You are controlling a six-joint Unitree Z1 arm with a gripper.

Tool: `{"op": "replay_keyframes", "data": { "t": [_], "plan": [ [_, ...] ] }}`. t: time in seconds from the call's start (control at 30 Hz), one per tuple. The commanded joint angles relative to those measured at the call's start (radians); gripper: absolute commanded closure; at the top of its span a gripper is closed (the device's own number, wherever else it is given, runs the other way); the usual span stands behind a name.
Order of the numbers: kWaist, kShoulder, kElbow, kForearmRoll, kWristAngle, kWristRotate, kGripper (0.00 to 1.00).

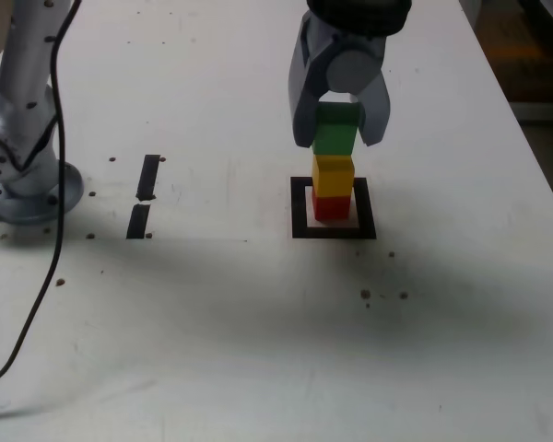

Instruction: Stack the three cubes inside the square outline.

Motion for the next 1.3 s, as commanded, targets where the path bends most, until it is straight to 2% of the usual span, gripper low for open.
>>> {"op": "replay_keyframes", "data": {
  "t": [0.0,0.47,0.53,0.7,0.83,1.0,1.1,1.27],
  "plan": [
    [0.007,0.013,0.015,-0.007,-0.004,0.005,0.76],
    [0.021,0.017,0.067,-0.081,-0.003,0.015,0.74],
    [0.021,0.016,0.067,-0.083,-0.003,0.014,0.69],
    [0.021,0.016,0.075,-0.086,-0.003,0.011,0.44],
    [0.022,0.015,0.081,-0.087,-0.002,0.011,0.32],
    [0.022,0.012,0.081,-0.087,0.006,0.011,0.06],
    [0.022,0.006,0.081,-0.085,0.016,0.010,0.01],
    [0.022,-0.024,0.080,-0.073,0.031,0.002,0.00]
  ]
}}
